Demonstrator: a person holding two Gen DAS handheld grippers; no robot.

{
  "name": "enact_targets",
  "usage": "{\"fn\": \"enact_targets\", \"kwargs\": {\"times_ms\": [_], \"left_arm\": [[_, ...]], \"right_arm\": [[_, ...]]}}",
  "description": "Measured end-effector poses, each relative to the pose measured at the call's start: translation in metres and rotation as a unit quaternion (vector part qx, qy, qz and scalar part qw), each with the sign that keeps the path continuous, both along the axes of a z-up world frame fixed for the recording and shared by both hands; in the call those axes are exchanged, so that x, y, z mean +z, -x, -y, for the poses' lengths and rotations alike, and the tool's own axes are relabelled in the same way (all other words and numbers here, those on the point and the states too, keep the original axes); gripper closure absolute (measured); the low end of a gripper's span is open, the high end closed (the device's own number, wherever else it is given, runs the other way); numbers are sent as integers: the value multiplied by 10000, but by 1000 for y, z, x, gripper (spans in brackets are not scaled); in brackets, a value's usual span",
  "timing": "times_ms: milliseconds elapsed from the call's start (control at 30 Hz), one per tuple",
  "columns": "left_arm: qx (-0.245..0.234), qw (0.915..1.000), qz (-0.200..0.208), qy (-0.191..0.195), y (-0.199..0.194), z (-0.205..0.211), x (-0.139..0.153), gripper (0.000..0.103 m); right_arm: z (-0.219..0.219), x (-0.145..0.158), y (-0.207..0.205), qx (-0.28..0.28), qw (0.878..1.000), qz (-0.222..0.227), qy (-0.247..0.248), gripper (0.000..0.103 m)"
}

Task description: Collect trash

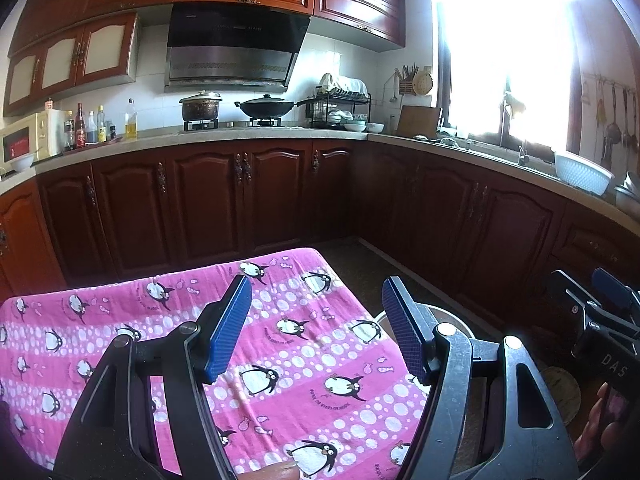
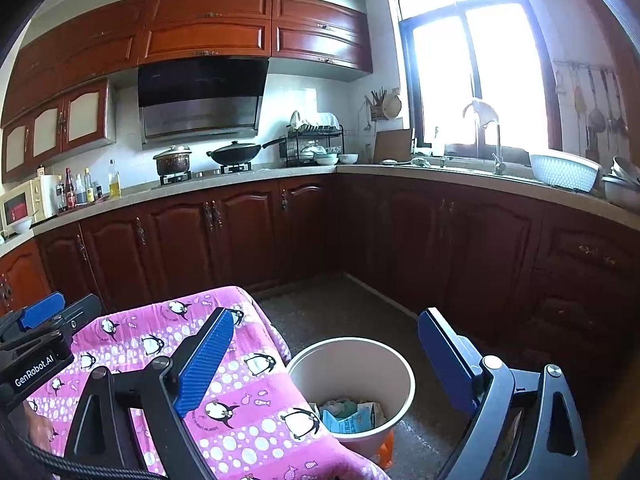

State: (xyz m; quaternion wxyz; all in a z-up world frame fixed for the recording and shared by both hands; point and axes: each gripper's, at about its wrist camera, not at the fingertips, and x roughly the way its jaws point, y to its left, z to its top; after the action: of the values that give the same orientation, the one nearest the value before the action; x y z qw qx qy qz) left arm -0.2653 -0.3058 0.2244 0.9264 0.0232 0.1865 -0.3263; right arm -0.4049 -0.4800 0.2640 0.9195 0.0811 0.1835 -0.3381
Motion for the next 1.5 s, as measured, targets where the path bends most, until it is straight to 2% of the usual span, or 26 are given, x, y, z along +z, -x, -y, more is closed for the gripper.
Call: {"fn": "enact_targets", "kwargs": {"times_ms": [1500], "left_arm": [[65,9999,70,-97,0,3,-1,36]], "right_arm": [[5,-4,-4,21,9999,-90,-95,10]]}}
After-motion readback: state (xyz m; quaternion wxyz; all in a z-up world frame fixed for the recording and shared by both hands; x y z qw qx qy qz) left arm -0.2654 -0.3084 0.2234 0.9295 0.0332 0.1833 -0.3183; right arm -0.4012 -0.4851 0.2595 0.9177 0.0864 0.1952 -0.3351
